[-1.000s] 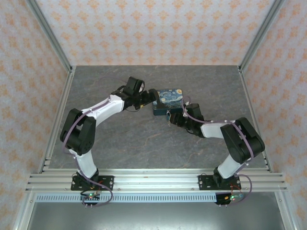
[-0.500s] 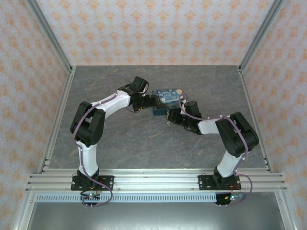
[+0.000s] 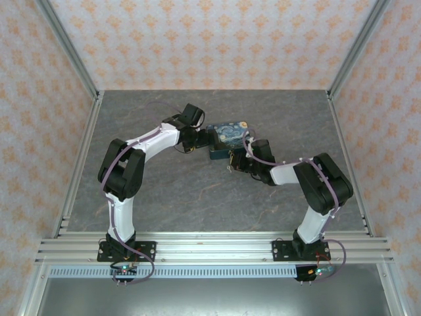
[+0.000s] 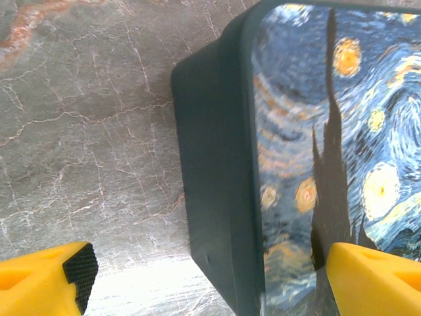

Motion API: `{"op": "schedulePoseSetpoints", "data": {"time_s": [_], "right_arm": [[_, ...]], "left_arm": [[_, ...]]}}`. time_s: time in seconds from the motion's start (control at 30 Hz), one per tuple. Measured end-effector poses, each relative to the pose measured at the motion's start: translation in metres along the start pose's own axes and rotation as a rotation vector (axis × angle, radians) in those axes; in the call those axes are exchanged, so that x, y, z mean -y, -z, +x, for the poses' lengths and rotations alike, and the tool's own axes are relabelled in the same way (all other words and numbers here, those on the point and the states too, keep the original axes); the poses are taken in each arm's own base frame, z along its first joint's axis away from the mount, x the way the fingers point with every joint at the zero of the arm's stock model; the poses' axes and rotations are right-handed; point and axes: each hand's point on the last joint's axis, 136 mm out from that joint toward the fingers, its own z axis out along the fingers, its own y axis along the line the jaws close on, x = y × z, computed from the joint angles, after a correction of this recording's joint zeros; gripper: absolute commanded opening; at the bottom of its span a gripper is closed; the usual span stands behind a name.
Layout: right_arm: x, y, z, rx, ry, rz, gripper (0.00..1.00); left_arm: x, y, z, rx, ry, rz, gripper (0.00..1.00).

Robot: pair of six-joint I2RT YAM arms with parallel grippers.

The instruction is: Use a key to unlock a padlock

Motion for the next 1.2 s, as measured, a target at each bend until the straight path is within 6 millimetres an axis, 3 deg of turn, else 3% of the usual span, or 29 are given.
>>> {"op": "schedulePoseSetpoints", "data": {"time_s": [0.67, 1.2], "right_arm": [[0.005, 0.004, 0.003, 0.036, -0.118, -0.002, 0.00], [0.009, 0.009, -0.003, 0.099, -0.335, -0.017, 0.00]], "left_arm": [[0.006, 0.000, 0.005, 0.131, -0.160, -0.123, 0.90], [0.009, -0.002, 0.006, 0.194, -0.178, -0.126, 0.86]]}}
